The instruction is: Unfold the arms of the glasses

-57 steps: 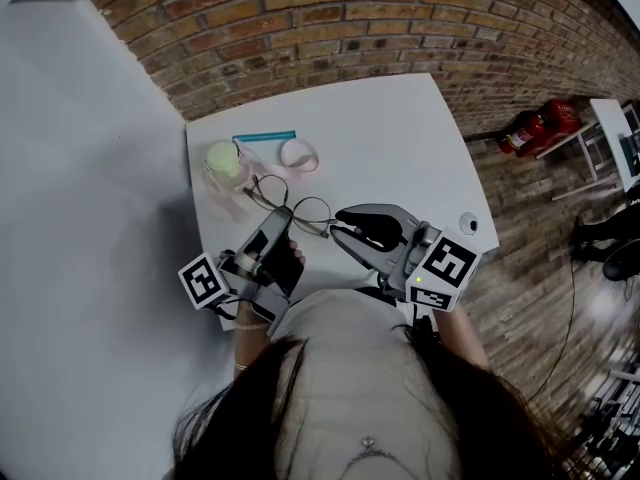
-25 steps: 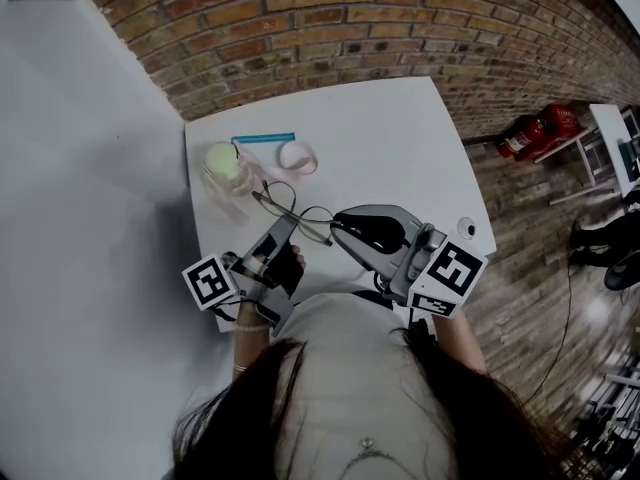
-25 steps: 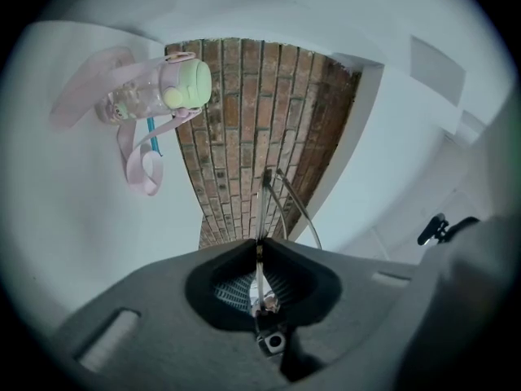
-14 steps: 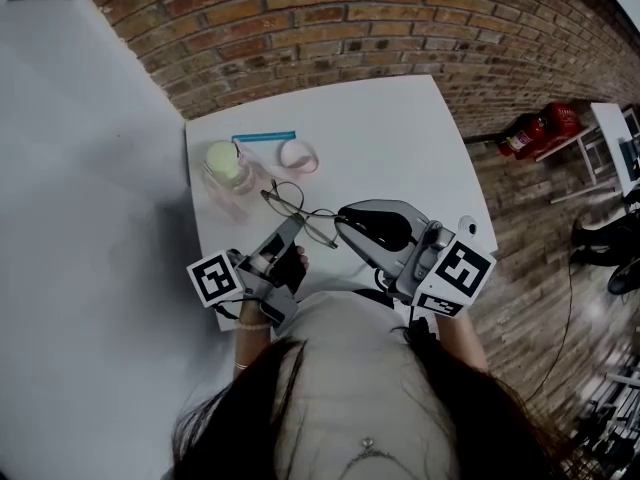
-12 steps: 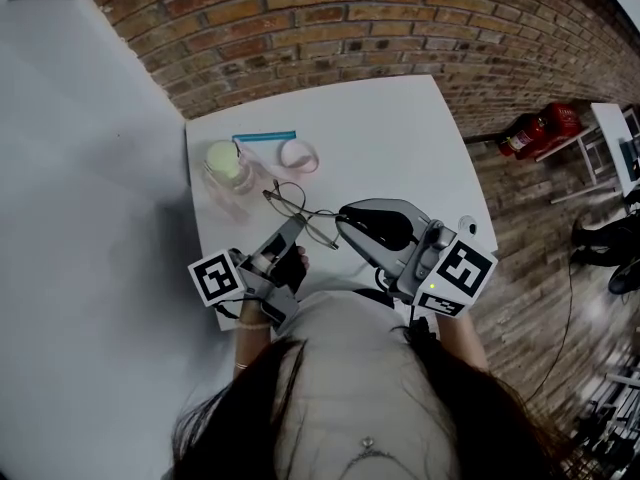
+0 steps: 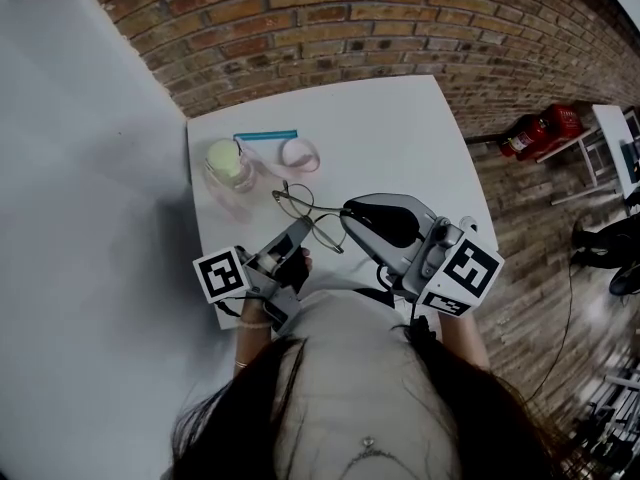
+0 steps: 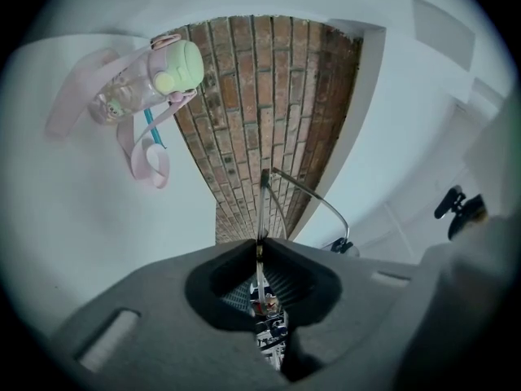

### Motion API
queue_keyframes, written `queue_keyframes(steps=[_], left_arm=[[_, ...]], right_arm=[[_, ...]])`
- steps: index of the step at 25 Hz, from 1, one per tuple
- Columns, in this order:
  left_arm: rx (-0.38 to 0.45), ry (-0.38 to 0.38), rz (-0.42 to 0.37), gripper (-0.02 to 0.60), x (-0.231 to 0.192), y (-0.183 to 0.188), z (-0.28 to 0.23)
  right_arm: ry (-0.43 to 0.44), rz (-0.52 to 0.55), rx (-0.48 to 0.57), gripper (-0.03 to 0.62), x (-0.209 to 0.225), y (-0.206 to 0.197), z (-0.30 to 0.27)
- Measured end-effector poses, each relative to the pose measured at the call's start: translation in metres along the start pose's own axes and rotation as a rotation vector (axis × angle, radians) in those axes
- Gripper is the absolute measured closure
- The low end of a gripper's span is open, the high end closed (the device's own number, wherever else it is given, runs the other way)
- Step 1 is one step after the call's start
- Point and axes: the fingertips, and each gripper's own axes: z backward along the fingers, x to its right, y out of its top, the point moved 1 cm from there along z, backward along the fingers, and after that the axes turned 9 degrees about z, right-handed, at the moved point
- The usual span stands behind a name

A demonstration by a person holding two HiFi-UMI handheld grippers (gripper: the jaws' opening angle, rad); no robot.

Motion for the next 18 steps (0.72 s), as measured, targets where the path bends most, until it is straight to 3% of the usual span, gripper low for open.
queue_keyframes(steps=[18], left_arm=[[-0.070,0.031,-0.006,0.558,-0.005,-0.012,-0.006]], right_arm=[[-0.014,0.011,0.022,0.553,0.011,0.010,0.002]])
